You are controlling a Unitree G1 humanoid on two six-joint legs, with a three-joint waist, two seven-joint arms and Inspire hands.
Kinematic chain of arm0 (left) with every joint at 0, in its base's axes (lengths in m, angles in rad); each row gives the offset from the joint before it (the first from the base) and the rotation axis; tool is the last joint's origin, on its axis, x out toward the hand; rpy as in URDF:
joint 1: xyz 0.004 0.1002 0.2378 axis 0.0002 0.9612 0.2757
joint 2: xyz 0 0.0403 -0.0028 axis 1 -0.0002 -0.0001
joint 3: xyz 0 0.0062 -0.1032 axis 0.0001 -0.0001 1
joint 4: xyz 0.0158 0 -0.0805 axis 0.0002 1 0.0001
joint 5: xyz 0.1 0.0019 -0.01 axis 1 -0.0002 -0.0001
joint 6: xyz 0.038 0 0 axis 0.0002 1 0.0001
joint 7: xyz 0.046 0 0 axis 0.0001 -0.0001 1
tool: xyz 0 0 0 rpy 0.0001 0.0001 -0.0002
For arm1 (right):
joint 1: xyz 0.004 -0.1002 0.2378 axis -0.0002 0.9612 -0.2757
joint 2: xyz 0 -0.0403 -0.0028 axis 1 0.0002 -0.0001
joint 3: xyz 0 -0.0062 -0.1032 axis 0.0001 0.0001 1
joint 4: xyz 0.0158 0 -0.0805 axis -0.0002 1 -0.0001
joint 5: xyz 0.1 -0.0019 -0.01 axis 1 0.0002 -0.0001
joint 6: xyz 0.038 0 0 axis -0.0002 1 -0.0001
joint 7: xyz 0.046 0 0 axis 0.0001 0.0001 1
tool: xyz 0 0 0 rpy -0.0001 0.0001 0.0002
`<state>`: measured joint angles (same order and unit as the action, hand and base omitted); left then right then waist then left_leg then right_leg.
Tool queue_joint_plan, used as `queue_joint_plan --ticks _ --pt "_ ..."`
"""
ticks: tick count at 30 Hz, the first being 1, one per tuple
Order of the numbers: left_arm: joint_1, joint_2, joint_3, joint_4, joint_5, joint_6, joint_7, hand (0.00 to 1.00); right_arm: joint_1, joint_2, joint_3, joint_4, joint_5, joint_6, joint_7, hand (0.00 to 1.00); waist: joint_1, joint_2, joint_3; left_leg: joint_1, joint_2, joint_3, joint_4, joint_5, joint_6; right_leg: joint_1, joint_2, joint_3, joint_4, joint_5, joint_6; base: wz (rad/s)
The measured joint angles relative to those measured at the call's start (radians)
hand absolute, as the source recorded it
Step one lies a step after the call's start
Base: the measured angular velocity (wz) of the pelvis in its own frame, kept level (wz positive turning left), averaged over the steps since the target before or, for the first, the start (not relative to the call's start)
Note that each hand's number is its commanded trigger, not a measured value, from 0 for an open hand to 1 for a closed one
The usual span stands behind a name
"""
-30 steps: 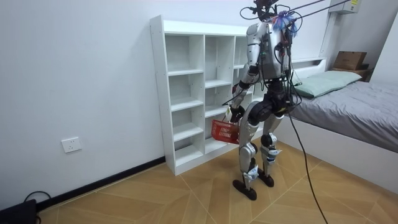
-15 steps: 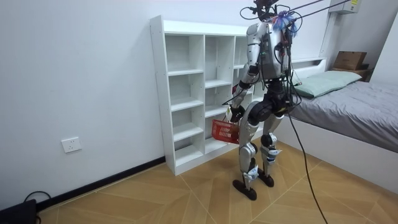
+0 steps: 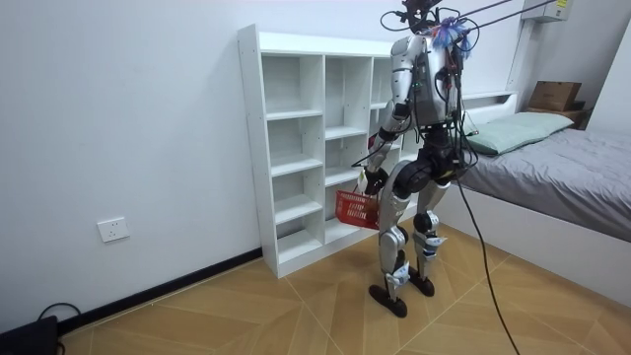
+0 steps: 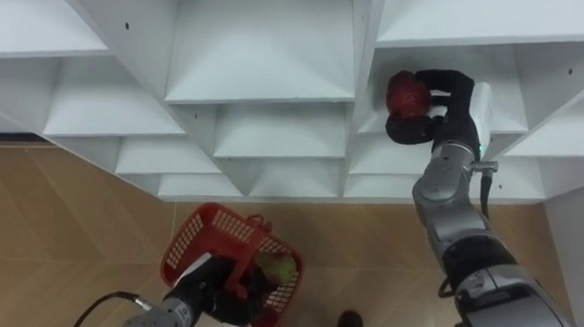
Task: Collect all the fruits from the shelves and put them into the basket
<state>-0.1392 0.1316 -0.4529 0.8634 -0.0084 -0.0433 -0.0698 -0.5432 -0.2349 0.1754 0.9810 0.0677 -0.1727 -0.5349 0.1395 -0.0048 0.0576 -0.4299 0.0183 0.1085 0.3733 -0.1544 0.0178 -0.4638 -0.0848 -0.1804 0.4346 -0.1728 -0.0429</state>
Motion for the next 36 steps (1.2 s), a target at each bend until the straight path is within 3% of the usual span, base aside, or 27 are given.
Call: queue_joint_plan --ticks 5,9,18,21,24,29,31,36 --pt "0.003 0.000 0.000 0.000 0.000 0.000 0.000 1.00 0.000 0.000 0.000 0.000 0.002 0.000 0.000 1.00 -0.001 0.001 -0.0012 0.000 0.000 -0.002 0.001 0.000 0.000 0.001 0.000 0.000 0.000 0.000 0.000 0.00" --pt "0.005 0.000 0.001 0.000 0.000 0.000 -0.004 1.00 0.001 0.000 0.000 0.000 0.001 0.000 0.001 1.00 -0.005 0.010 -0.0067 -0.003 0.000 -0.001 0.005 0.000 0.000 0.001 -0.001 -0.003 0.008 0.000 0.000 0.01" --pt "0.005 -0.001 0.019 -0.002 -0.001 0.000 -0.030 1.00 0.006 0.006 0.001 -0.002 0.002 0.000 0.038 1.00 -0.005 0.009 -0.0085 -0.002 -0.001 0.000 0.006 0.002 0.002 -0.010 -0.001 0.007 0.015 0.000 -0.001 -0.01" --pt "0.008 -0.001 0.024 -0.002 -0.002 0.000 -0.030 1.00 0.042 0.010 0.007 -0.021 0.002 -0.007 0.050 1.00 -0.011 0.005 -0.0241 -0.001 -0.001 0.000 0.006 0.002 0.002 -0.009 -0.001 0.007 0.015 0.000 -0.001 0.00" --pt "0.013 -0.001 0.038 -0.002 -0.011 0.000 -0.028 1.00 0.062 0.031 0.022 -0.034 0.001 -0.010 0.059 1.00 -0.027 0.003 -0.0280 0.006 -0.001 0.006 0.006 0.002 0.002 -0.004 -0.001 0.013 0.016 0.001 -0.001 -0.03" --pt "0.036 -0.006 0.063 -0.009 -0.050 -0.007 -0.012 1.00 0.162 0.044 0.035 -0.140 0.001 -0.017 0.068 1.00 -0.057 0.002 -0.0292 0.010 0.000 0.009 0.002 0.002 0.002 0.000 0.002 0.016 0.010 0.003 0.001 -0.01" --pt "0.059 -0.007 0.067 -0.035 -0.067 -0.008 0.003 1.00 0.243 0.049 0.060 -0.214 -0.004 -0.024 0.074 1.00 -0.059 0.003 -0.0313 0.013 0.006 0.021 -0.007 0.002 0.002 0.004 0.010 0.019 -0.008 0.012 0.000 -0.11" --pt "0.075 -0.018 0.077 -0.055 -0.069 -0.024 0.021 1.00 0.337 0.080 0.090 -0.246 -0.039 -0.027 0.112 1.00 -0.084 0.010 -0.0362 0.013 0.006 0.028 -0.015 0.003 0.001 0.005 0.018 0.027 -0.025 0.020 -0.001 -0.06"
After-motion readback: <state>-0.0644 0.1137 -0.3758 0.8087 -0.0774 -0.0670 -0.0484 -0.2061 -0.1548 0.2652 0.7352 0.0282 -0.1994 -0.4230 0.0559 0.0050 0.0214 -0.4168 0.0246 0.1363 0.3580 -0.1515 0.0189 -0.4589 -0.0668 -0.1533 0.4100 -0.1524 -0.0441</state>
